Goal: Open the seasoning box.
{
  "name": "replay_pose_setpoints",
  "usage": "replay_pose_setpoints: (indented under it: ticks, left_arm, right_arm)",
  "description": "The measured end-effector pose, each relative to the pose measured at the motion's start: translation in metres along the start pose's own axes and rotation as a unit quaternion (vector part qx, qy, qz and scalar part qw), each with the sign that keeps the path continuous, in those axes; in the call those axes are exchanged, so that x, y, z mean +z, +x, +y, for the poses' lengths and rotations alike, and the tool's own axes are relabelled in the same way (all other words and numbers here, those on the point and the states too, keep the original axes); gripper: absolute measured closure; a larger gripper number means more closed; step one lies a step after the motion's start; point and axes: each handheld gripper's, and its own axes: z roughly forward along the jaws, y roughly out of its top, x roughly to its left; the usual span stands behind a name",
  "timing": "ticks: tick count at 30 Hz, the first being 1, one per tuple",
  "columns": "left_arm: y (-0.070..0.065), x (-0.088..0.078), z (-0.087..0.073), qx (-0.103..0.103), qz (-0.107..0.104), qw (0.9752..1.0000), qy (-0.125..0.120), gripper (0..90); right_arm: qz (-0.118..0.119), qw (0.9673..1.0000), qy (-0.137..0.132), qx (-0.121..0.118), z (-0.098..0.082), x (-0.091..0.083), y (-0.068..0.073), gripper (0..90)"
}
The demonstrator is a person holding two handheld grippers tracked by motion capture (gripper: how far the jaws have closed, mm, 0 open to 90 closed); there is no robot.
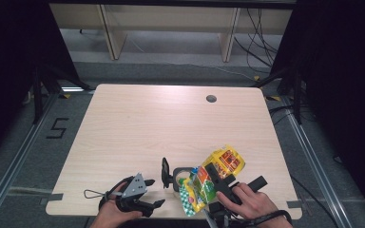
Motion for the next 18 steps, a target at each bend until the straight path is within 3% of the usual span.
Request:
replay_pose_setpoints:
  ticks: [3,6,7,10,13,16,17,18]
  left_arm:
    - [-0.0003,0.0008,-0.0009,-0.001,0.002,1.0,-0.005,25.0]
    - [-0.0004,0.0005,-0.0002,-0.002,0.001,1.0,-0.002,25.0]
    - [-0.0007,0.0009,-0.0004,-0.001,0.004,1.0,-0.003,25.0]
    - [-0.0002,0.0004,-0.0008,0.004,0.003,1.0,-0.002,25.0]
    - [-0.0007,0.0009,-0.0005,0.0,0.005,1.0,-0.004,25.0]
    - [-0.0004,0.0006,-0.0004,0.003,0.005,1.0,-0.003,25.0]
    - [0.0007,-0.0001,0.0003,0.006,0.002,1.0,0.003,25.0]
    - [0.0003,0.0,0.0003,0.003,0.001,1.0,0.0,24.9]
  right_arm:
    - [-0.001,1.0,0.001,-0.01,0.0009,-0.0005,-0.0012,45.8]
    - [-0.007,1.0,-0.006,0.002,0.0024,-0.0003,0.0,45.8]
    - [-0.004,0.9999,-0.005,-0.009,0.0015,-0.0006,-0.0017,45.9]
    - [-0.001,1.0,0.0,0.001,-0.0022,-0.0003,-0.0008,45.9]
    - [0.004,0.9999,0.006,-0.009,-0.0037,-0.0009,-0.0021,45.9]
    - [0.001,1.0,-0.003,-0.008,-0.0008,-0.0015,-0.0006,45.9]
    - [-0.005,0.9999,-0.009,0.007,0.0002,-0.0006,0.0003,45.9]
    - [-0.003,0.9999,-0.008,0.005,-0.0003,-0.0008,0.0005,45.9]
